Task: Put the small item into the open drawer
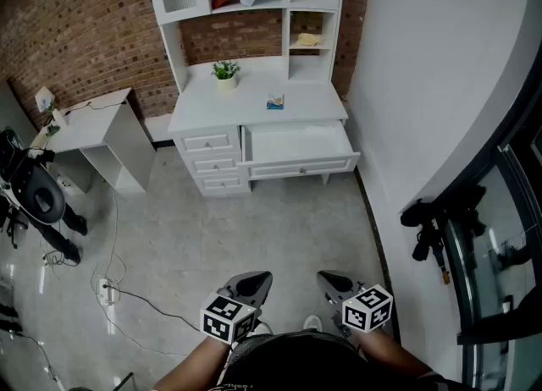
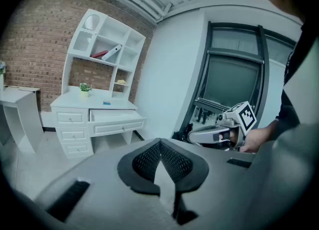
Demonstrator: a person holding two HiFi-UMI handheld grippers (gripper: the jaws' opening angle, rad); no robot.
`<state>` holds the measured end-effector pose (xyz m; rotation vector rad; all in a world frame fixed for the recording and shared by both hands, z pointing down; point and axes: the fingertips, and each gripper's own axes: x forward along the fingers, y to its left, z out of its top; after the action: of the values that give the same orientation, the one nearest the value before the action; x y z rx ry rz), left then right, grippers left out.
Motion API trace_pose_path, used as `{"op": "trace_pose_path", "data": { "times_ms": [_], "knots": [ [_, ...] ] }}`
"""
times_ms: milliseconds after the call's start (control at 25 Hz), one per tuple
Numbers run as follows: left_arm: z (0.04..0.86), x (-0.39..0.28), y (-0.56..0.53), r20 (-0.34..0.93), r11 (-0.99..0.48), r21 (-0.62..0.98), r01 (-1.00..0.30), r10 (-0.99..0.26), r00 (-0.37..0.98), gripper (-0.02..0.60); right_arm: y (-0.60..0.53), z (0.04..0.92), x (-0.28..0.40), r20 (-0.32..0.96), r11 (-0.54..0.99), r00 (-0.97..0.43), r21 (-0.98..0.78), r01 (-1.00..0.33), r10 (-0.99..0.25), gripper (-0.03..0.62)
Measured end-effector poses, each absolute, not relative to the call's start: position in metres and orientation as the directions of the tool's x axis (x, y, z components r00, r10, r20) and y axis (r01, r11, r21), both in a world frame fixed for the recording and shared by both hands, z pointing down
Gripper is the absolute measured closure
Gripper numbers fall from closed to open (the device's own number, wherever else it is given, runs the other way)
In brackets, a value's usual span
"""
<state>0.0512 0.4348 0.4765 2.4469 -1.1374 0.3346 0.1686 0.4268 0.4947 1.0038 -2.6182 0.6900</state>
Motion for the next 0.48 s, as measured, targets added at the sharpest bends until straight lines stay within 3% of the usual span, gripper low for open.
{"op": "trace_pose_path", "data": {
  "times_ms": [480],
  "knots": [
    [0.4754, 0.0486, 0.4369, 0.379, -0.576, 0.279, -0.768, -0.669, 0.639, 0.566, 0.4312, 0.4926, 0.1586, 0.385, 0.668, -0.745, -0.338, -0.663, -0.545, 0.589]
  ]
}}
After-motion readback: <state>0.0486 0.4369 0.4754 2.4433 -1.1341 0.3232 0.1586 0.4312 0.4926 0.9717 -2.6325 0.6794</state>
